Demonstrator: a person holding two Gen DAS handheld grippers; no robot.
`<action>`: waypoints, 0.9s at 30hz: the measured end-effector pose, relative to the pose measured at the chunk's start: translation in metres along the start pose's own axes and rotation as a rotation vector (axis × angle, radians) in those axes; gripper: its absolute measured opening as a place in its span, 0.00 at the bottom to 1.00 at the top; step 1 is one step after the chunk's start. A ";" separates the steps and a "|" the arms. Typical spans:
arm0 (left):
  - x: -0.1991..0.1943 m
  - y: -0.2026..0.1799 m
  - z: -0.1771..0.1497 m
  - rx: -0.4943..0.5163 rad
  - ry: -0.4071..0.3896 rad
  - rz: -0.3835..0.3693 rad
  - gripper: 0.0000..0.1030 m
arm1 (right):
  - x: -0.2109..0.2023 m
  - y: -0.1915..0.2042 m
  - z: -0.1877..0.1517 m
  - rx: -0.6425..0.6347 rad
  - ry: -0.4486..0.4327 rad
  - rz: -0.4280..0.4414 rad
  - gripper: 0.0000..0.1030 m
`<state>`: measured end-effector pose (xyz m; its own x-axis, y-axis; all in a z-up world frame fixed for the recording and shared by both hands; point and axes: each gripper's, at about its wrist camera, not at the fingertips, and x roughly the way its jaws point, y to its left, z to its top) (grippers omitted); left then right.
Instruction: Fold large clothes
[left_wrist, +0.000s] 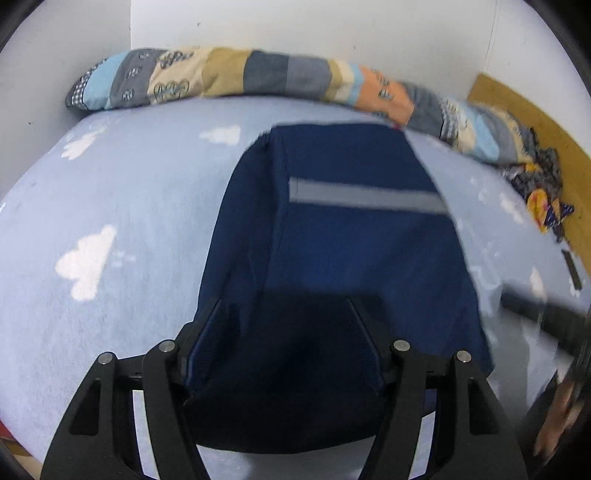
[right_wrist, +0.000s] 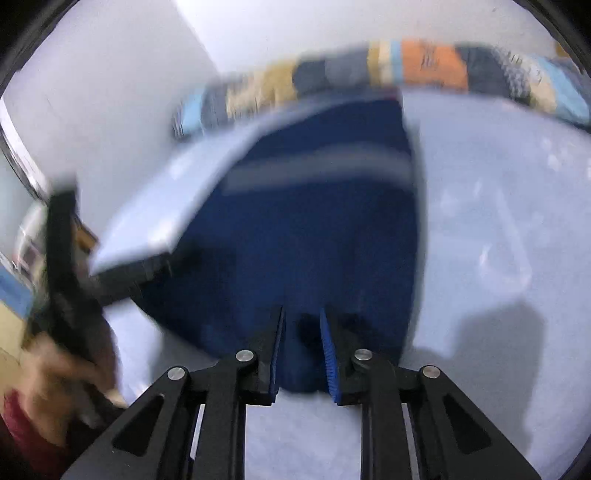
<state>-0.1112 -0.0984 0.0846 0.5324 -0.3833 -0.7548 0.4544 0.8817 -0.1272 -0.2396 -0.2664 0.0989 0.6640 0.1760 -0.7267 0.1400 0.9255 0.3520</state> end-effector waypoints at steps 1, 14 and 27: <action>-0.003 -0.002 0.001 0.003 -0.016 -0.004 0.63 | -0.008 -0.004 0.020 -0.001 -0.039 -0.020 0.24; 0.012 -0.012 0.008 0.031 0.030 0.021 0.63 | 0.149 -0.061 0.179 0.063 0.113 -0.203 0.18; 0.006 -0.012 0.010 0.005 0.023 -0.015 0.63 | 0.150 -0.086 0.217 0.068 0.102 -0.257 0.11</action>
<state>-0.1062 -0.1138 0.0878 0.5094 -0.3897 -0.7672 0.4656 0.8746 -0.1351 0.0073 -0.3925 0.0876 0.5233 -0.0250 -0.8518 0.3448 0.9203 0.1848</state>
